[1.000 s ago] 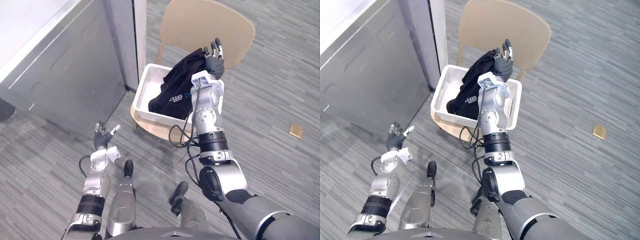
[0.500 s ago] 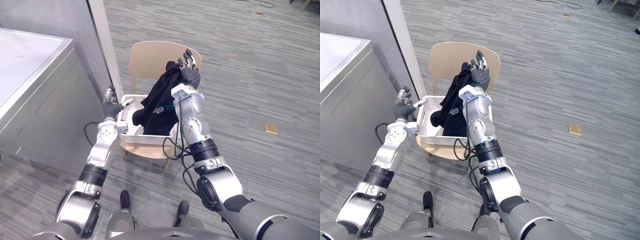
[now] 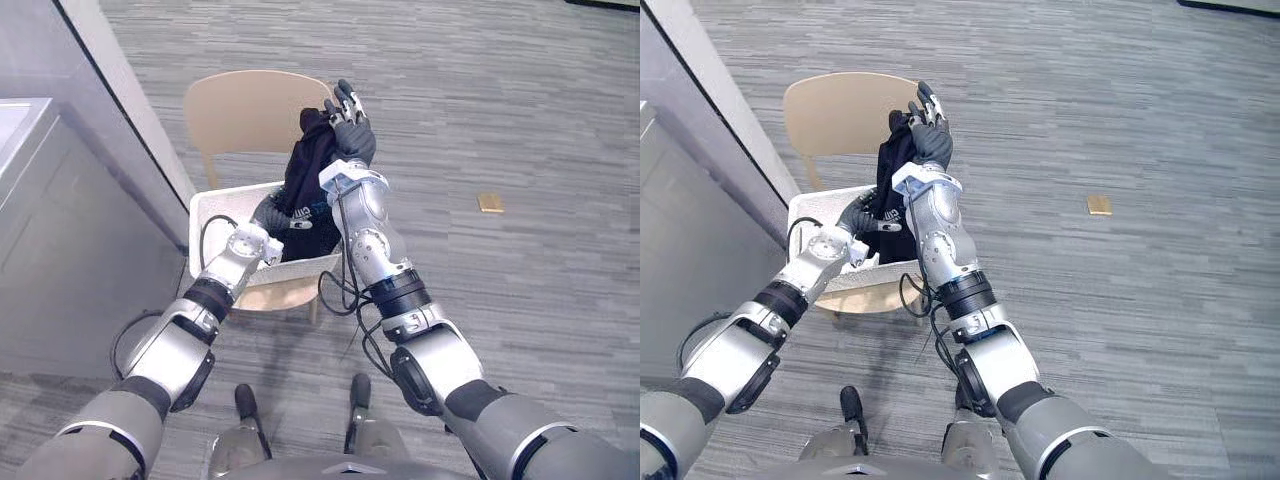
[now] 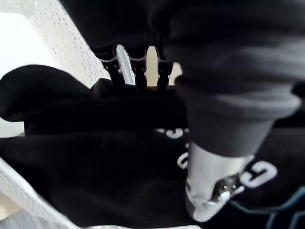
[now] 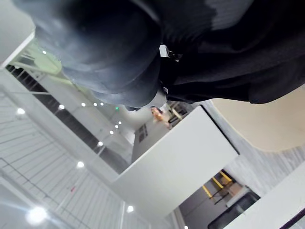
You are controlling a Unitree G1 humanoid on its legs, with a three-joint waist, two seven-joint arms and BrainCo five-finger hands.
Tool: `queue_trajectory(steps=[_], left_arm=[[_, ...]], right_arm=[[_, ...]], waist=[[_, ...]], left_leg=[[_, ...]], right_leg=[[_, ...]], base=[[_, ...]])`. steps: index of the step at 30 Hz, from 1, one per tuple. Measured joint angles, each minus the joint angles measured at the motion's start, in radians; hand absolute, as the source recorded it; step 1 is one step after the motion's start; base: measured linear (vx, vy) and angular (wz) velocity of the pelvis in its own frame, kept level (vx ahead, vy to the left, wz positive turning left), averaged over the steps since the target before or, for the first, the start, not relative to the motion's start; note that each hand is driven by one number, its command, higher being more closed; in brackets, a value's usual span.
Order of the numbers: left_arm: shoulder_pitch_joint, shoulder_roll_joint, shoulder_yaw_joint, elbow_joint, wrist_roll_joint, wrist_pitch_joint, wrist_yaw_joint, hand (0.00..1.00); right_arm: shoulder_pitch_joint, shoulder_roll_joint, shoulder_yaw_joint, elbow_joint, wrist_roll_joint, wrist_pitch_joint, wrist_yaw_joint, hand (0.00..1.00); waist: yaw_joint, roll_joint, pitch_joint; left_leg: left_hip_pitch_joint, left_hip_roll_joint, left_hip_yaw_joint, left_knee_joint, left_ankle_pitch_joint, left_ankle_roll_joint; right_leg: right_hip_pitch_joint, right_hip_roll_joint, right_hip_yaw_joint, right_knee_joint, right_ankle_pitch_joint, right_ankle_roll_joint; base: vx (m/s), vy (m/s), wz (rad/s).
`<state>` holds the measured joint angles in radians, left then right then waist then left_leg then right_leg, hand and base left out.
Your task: Pick up the laundry basket with both hands and put the clothes into the washing machine.
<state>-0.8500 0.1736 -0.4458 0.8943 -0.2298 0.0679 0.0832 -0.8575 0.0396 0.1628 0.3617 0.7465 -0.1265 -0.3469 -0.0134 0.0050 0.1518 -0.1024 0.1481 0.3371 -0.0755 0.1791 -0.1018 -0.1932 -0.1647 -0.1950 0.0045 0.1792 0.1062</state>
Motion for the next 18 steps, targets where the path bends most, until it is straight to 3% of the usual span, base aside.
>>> queue_trajectory(steps=[6,7,11,18], left_arm=[[-0.059,-0.052,-0.024,0.089,0.11,0.022,0.021,0.0],[-0.076,-0.071,-0.017,0.109,0.117,0.028,0.039,1.0],[-0.086,-0.138,0.057,0.109,0.103,0.032,0.102,1.0],[-0.09,-0.225,0.138,0.104,-0.082,0.021,0.175,1.0]], right_arm=[[-0.011,0.04,0.053,0.0,0.014,0.0,0.0,1.0],[-0.017,0.047,0.069,0.0,0.015,-0.001,0.0,1.0],[-0.022,0.072,0.107,0.0,0.018,-0.001,-0.002,1.0],[-0.022,0.072,0.11,-0.041,0.033,-0.01,-0.011,1.0]], waist=[[-0.009,0.002,0.001],[-0.014,0.002,0.001],[-0.021,0.002,0.001],[-0.035,0.004,0.002]], left_leg=[[-0.007,0.003,0.024,0.0,-0.004,-0.005],[-0.015,0.004,0.028,0.0,-0.006,-0.009],[-0.019,0.007,0.061,0.0,-0.006,-0.011],[0.003,0.013,0.094,0.0,-0.009,-0.013]], right_leg=[[-0.023,0.004,0.025,0.001,0.004,-0.004],[-0.035,0.004,0.027,0.002,0.006,-0.006],[-0.061,0.004,0.054,0.003,0.016,-0.007],[-0.063,0.011,0.078,0.006,0.02,-0.007]], base=[[0.01,-0.012,-0.11],[-0.01,-0.007,-0.1],[0.01,-0.008,-0.21],[0.03,-0.011,-0.14]])
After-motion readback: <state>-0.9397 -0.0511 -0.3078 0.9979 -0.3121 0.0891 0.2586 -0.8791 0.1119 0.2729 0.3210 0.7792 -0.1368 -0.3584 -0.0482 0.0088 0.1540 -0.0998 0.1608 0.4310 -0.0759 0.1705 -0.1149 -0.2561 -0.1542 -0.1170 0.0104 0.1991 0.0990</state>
